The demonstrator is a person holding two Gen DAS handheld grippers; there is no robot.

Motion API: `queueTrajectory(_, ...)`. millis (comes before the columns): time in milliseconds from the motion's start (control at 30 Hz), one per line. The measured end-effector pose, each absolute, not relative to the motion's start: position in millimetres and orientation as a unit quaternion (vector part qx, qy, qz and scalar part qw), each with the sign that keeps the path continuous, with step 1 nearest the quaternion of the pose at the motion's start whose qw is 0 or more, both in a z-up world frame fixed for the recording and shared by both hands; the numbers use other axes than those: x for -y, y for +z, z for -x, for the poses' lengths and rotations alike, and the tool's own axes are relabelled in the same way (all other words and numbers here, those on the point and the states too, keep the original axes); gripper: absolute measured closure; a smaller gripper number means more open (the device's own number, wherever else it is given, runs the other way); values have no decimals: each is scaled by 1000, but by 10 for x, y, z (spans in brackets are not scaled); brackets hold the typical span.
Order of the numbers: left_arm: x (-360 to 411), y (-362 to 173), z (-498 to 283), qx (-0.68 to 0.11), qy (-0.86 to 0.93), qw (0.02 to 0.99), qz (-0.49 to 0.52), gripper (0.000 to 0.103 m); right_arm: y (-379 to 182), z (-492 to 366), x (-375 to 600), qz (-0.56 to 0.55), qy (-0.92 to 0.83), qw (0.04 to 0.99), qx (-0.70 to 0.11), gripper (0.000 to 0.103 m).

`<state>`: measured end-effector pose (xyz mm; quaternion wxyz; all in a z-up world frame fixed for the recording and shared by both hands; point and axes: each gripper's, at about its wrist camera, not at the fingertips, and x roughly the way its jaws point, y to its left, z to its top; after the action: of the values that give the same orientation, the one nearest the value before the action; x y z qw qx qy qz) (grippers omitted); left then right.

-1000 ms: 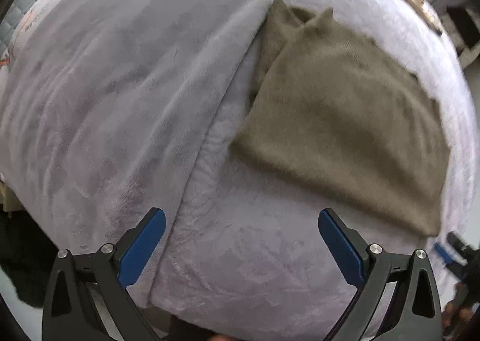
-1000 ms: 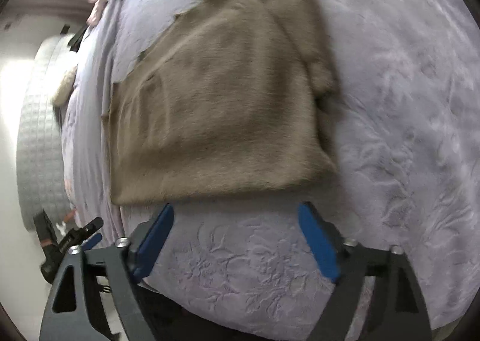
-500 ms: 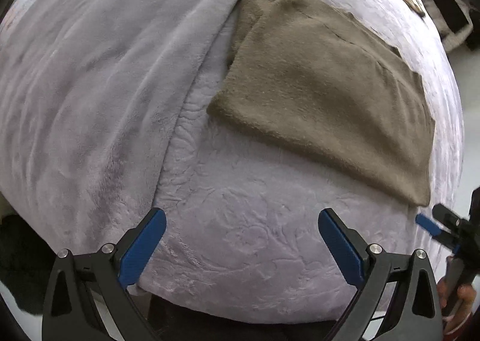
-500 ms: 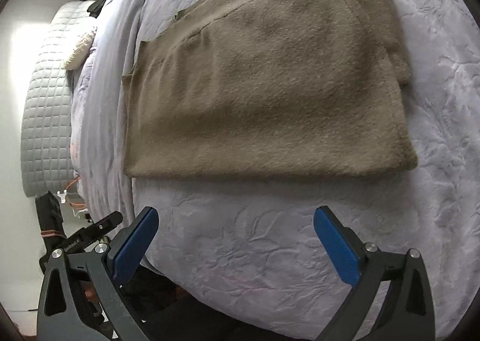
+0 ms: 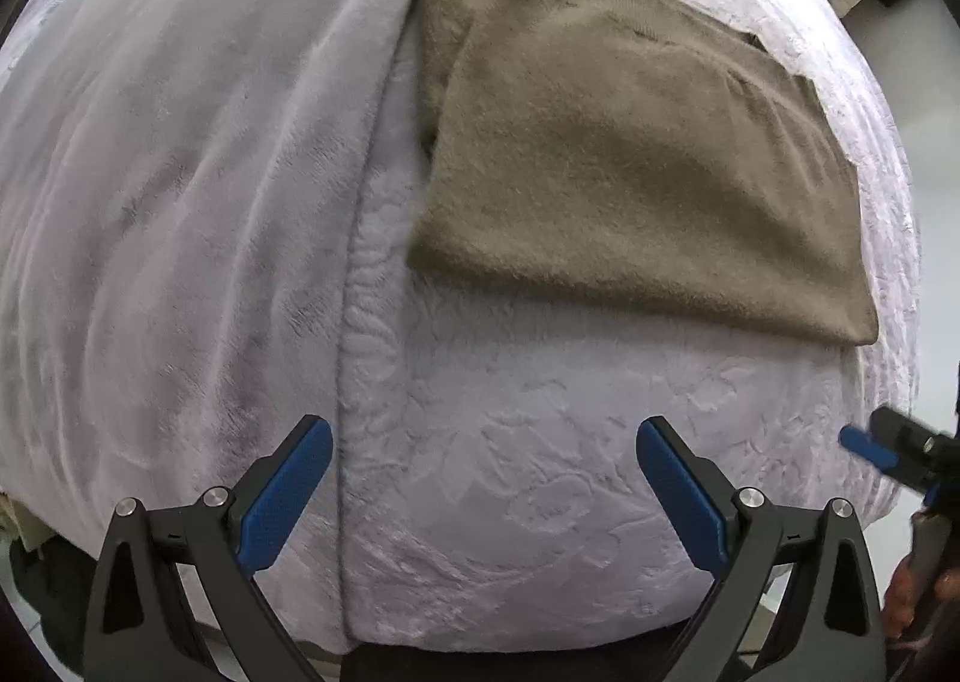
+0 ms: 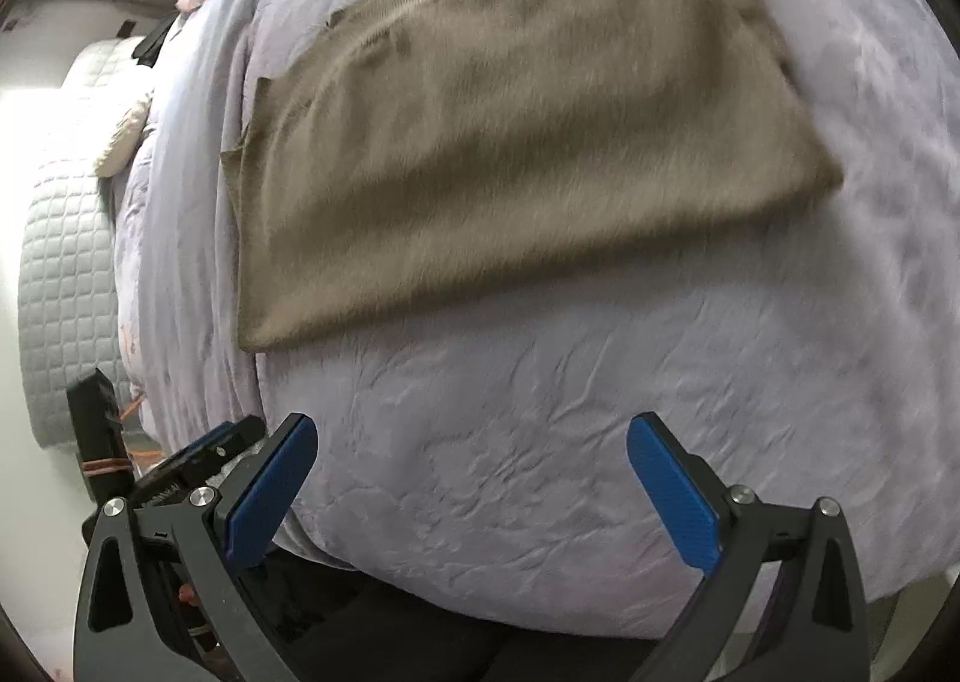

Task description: Fold small clothes

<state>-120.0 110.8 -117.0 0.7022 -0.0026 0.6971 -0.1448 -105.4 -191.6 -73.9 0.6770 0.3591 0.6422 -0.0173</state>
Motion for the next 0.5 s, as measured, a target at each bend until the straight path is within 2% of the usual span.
queueTrajectory(500, -1453, -1255, 1095, -676, -125, 726, 18, 1, -996, 721, 1300, -369, 10, 652, -662, 0)
